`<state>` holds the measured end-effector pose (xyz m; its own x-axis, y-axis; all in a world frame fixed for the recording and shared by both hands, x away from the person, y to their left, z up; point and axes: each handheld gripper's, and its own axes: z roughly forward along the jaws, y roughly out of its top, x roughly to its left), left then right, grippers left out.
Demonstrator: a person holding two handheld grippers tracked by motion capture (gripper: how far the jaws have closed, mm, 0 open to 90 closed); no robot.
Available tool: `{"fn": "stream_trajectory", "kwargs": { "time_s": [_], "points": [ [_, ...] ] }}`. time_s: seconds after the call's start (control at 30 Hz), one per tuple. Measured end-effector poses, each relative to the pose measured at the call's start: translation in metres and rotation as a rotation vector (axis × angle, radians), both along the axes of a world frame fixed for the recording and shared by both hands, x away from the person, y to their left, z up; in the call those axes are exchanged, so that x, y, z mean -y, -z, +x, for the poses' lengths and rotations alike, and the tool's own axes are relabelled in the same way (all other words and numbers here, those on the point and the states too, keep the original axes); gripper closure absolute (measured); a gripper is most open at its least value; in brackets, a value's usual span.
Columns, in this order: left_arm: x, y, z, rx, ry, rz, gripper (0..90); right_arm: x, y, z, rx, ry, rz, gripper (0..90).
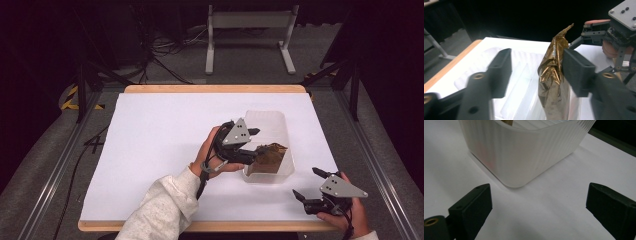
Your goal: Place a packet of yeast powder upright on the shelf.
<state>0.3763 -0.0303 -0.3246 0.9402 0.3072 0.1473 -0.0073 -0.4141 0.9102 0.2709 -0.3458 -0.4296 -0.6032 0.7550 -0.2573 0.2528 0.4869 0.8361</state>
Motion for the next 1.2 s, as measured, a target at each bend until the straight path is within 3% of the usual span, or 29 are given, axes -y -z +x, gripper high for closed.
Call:
{"fn": "stream_trajectory", "kwargs": {
  "time_s": [0.17,0.3,0.57,1.2],
  "points": [
    [-0.002,0.0,-0.001,0.011,-0.036,0.03,24.4,0.0,0.0,0.0,0.0,0.0,-0.001,7.4],
    [-0.002,0.004,0.0,0.012,-0.043,0.071,19.6,0.001,0.0,0.001,-0.001,0.001,0.002,7.4],
    [-0.009,0.01,0.001,0.005,-0.073,0.099,10.7,0.001,0.0,0.001,0.0,0.0,0.004,7.4],
    [-0.037,0.029,-0.004,0.028,-0.117,0.212,6.0,0.001,-0.001,0.001,0.002,0.0,0.005,7.4]
  ]
}}
